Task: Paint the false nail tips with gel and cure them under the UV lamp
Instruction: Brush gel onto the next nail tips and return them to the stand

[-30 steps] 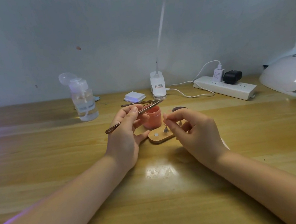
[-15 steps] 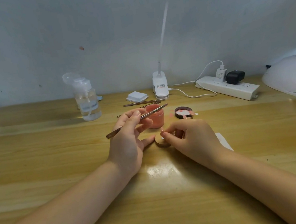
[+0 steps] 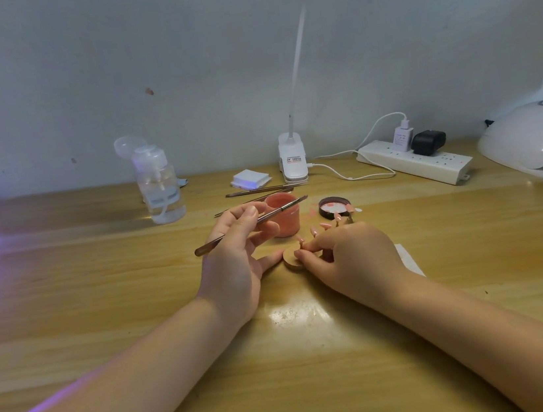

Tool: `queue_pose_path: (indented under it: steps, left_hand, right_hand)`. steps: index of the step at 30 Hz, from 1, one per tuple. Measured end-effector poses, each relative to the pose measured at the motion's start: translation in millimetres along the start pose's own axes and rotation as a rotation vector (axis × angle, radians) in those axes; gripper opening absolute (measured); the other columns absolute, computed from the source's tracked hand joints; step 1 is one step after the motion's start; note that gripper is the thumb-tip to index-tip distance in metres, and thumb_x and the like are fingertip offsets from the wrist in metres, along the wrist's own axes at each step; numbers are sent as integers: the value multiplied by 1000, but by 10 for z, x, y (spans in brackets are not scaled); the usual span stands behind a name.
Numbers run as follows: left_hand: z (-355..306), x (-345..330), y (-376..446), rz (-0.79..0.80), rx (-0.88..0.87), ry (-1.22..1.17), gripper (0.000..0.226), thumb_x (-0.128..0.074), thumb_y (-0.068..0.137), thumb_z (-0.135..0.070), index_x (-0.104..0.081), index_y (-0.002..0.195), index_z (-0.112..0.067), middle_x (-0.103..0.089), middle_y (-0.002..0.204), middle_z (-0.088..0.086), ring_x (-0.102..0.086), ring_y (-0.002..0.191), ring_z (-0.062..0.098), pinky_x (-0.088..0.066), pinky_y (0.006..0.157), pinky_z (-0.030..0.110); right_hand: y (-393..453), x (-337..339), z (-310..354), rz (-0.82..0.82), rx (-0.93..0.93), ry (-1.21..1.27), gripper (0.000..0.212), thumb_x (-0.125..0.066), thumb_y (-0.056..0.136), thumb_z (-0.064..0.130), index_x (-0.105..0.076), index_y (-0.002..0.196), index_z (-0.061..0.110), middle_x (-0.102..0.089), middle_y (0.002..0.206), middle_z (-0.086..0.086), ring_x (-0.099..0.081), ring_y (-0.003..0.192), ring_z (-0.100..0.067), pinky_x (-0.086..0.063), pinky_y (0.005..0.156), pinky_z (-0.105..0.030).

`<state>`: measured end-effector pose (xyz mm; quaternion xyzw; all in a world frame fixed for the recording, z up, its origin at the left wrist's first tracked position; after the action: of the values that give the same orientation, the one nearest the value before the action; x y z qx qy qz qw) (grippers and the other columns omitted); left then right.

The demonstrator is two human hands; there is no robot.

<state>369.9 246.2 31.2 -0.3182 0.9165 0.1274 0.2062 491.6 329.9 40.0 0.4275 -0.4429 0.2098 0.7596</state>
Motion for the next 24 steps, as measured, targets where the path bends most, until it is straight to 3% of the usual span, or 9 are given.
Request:
queue_pose_path:
  steps: [4,6,11,14,17,20,24]
  left_hand:
    - [-1,6,6,7,4,-4,13,-49,98,-17,-62,95,-16,-66,74,-9,-62,72,9,-52,82,51]
    - [-6,4,2,10,1,0,14,-48,98,-18,-61,94,-17,-66,74,-10,-62,71,8,-52,81,49]
    - [-21,-1,-12,25,-10,11,17,-46,99,-18,-61,91,-18,-66,73,-11,-62,71,7,-52,82,50]
    - [-19,8,-10,31,-6,5,17,-46,99,-17,-61,91,-18,-64,71,-10,-61,69,6,-52,83,51]
    - [-13,15,-7,29,0,2,18,-46,99,-17,-62,92,-17,-65,71,-11,-62,69,6,-51,88,57]
    - [-9,20,-11,31,3,-7,18,-46,99,-17,-62,91,-17,-66,73,-10,-62,69,7,-49,90,60]
    - [-5,30,2,23,9,-14,19,-46,99,-17,-63,91,-16,-67,73,-10,-62,69,7,-49,89,61]
  right_hand:
    - [-22,4,87,22,117,-149,40,-40,93,56,-71,105,35,-70,83,7,-63,82,-16,-43,58,-25]
    - [-40,-2,145,44,173,-232,44,-32,95,57,-67,108,33,-69,92,7,-63,87,-16,-39,57,-25]
    - [-75,74,206,94,195,-265,51,-29,93,63,-65,113,32,-69,99,8,-63,92,-15,-46,64,-25]
    - [-43,306,39,4,101,-256,50,-39,87,64,-72,93,27,-69,78,6,-64,74,-18,-49,60,-26]
    - [84,471,-522,15,-179,-245,42,-51,80,61,-67,74,22,-64,71,4,-60,72,-20,-40,51,-24]
    - [107,300,-985,254,-360,-248,36,-54,77,63,-64,95,32,-64,96,6,-56,87,-17,-43,62,-27]
    - [97,90,-1109,339,-347,-91,68,-54,77,69,-45,137,40,-56,130,6,-54,112,-17,-50,82,-34]
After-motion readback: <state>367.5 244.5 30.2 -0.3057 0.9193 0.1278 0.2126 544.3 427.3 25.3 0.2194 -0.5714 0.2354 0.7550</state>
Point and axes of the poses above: each hand's wrist, its own y-axis towards the middle knuckle, its own x-axis out of the back of the hand, z = x × y, the point moved 7 cm from there along y, towards the middle knuckle
